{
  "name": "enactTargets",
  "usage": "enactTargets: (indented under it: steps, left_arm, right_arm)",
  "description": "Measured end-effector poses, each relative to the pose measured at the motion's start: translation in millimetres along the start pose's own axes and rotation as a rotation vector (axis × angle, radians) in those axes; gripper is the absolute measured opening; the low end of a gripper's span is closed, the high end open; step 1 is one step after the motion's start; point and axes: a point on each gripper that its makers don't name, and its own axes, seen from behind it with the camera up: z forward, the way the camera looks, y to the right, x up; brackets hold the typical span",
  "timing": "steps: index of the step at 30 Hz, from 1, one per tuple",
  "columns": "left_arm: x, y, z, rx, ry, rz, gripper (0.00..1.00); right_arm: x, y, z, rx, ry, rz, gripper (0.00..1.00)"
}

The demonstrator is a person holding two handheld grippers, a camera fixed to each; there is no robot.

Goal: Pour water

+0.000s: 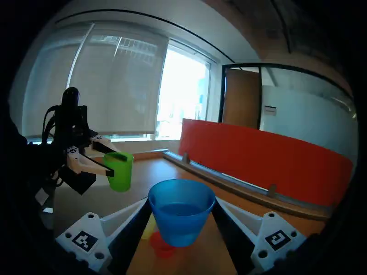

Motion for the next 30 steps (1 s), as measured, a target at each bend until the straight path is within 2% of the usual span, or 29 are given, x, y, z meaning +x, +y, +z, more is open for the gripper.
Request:
enactTargets:
  steps: [16, 30]
  left_arm:
    - [-7, 11.5, 2.1, -0.026, -0.002, -0.021, 0.87]
    - [-14, 20.6, 7.4, -0.042, -0.002, -0.033, 0.87]
  right_arm:
    - [12, -8, 3.9, 0.035, -0.018, -0.121, 0.91]
    - [17, -12, 11.2, 0.056, -0.03, -0.199, 0.91]
